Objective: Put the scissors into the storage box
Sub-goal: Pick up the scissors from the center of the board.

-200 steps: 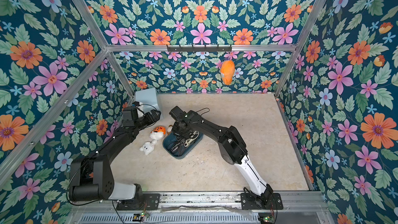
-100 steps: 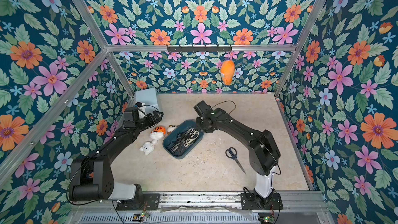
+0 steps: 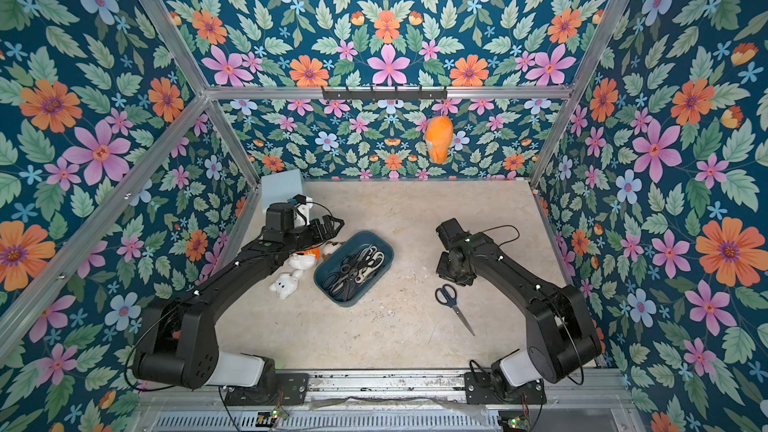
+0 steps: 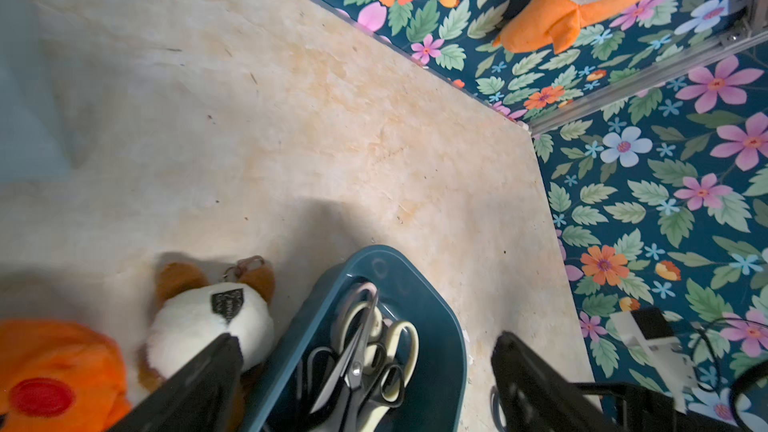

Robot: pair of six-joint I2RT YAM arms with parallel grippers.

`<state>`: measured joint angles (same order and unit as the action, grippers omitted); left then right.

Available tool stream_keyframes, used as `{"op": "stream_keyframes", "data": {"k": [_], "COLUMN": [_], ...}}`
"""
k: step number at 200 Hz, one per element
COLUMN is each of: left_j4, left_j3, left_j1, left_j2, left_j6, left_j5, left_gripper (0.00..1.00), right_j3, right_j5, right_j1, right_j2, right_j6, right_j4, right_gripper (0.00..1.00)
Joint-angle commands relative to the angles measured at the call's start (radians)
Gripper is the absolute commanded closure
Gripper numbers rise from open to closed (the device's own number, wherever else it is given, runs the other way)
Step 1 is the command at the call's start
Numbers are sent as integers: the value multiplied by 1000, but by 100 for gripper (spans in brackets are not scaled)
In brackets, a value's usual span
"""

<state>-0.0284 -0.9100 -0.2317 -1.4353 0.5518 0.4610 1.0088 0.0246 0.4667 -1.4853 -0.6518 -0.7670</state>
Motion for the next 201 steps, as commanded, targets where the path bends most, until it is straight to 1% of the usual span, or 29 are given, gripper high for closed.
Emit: {"op": "stream_keyframes", "data": {"k": [1, 33, 54, 84, 157, 168, 172, 201], "left_j4": [-12, -9, -4, 5, 24, 23, 22, 22], "left_j3": [-23, -32, -22, -19, -33, -32, -31, -29], "left_j1": [-19, -54, -60, -64, -67, -68, -68, -69], "left_j2": [-21, -30, -26, -30, -31, -30, -30, -27], "left_j6": [42, 54, 57, 56, 45, 45, 45, 43], "left_j5": [-21, -23, -34, -42, -57, -59, -60, -61], "left_gripper": [1, 1, 1, 1, 1, 1, 1, 1], "right_j3": [0, 5, -10, -40, -83, -95, -100, -134], "right_j5": [10, 72, 104, 74, 74, 64, 58, 0], "right_j1": [-6, -6, -8, -13, -23, -29, -32, -44], "right_j2": [-24, -72, -89, -110, -165, -164, -196, -226], "right_j6": [41, 72, 83, 87, 105, 108, 107, 97], "right_j4": [14, -2, -14, 20, 81, 98, 106, 158], "right_gripper": [64, 65, 66, 66, 67, 67, 67, 69]}}
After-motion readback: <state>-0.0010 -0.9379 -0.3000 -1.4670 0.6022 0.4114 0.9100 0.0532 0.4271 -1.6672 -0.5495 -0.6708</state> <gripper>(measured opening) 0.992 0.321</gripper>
